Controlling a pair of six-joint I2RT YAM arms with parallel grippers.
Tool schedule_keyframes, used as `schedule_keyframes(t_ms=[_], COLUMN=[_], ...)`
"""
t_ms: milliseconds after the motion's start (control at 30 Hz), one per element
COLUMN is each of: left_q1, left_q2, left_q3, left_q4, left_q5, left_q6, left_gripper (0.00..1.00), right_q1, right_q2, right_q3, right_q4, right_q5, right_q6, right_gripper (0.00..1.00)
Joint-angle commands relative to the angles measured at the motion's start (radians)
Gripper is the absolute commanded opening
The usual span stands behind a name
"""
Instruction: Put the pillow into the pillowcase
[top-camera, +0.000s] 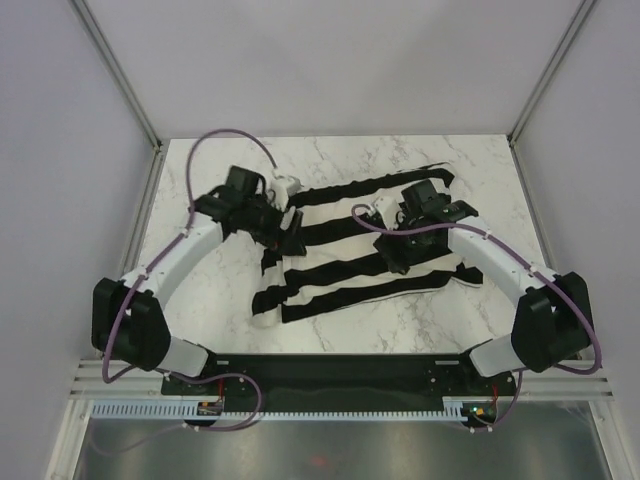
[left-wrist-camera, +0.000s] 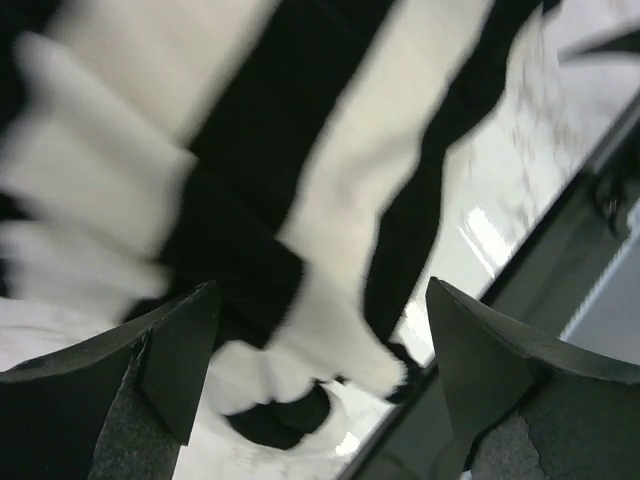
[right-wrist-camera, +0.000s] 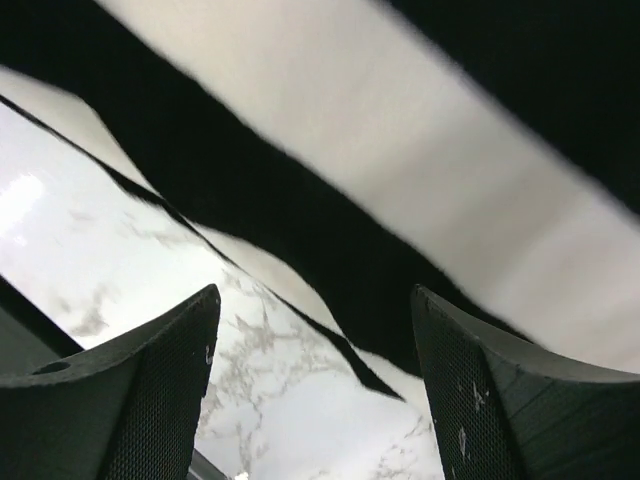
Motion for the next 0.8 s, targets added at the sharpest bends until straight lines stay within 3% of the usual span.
schedule_keyframes(t_ms=[0, 133, 300, 333, 433, 567, 667, 767], left_q1=[-0.181, -0.156, 0.042, 0.086, 0.126, 0.185, 0.238, 0.258], left_q2=[0.003, 0.172, 0.491, 0.508, 0.447, 0.248, 0.088, -0.005], left_q3=[-0.102, -0.086, 0.293, 0.397, 0.453, 0.322, 0.136, -0.054], left_q4=[-0.100, -0.034, -0.047, -0.061, -0.080, -0.087, -0.104, -0.103], left_q5=[-0.193, -0.284, -0.212, -0.179, -0.157, -0.135, -0.105, -0.120], left_q6=[0.059, -0.011, -0.040, -0.035, 0.055, 0.225, 0.381, 0.565], left_gripper=[0.91, 0.85, 0.78, 0.80, 0.90, 1.00, 1.00, 1.00], right_q1=[-0.056, -0.078, -0.080, -0.081, -0.118, -0.239, -0.376, -0.518], right_q2=[-0.021, 0.034, 0.259, 0.276, 0.238, 0.056, -0.169, -0.239], right_q3=[-0.135, -0.214, -0.080, -0.047, 0.033, 0.018, -0.179, -0.313], right_q4=[-0.045, 0.032, 0.191, 0.194, 0.135, 0.035, 0.033, 0.085], right_q5=[0.146, 0.171, 0.154, 0.160, 0.172, 0.234, 0.274, 0.272], right_q6=[-0.135, -0.135, -0.024, -0.016, -0.049, -0.178, -0.348, -0.518], right_gripper=[0.81, 0.81, 0.80, 0.80, 0.82, 0.89, 0.97, 0.98])
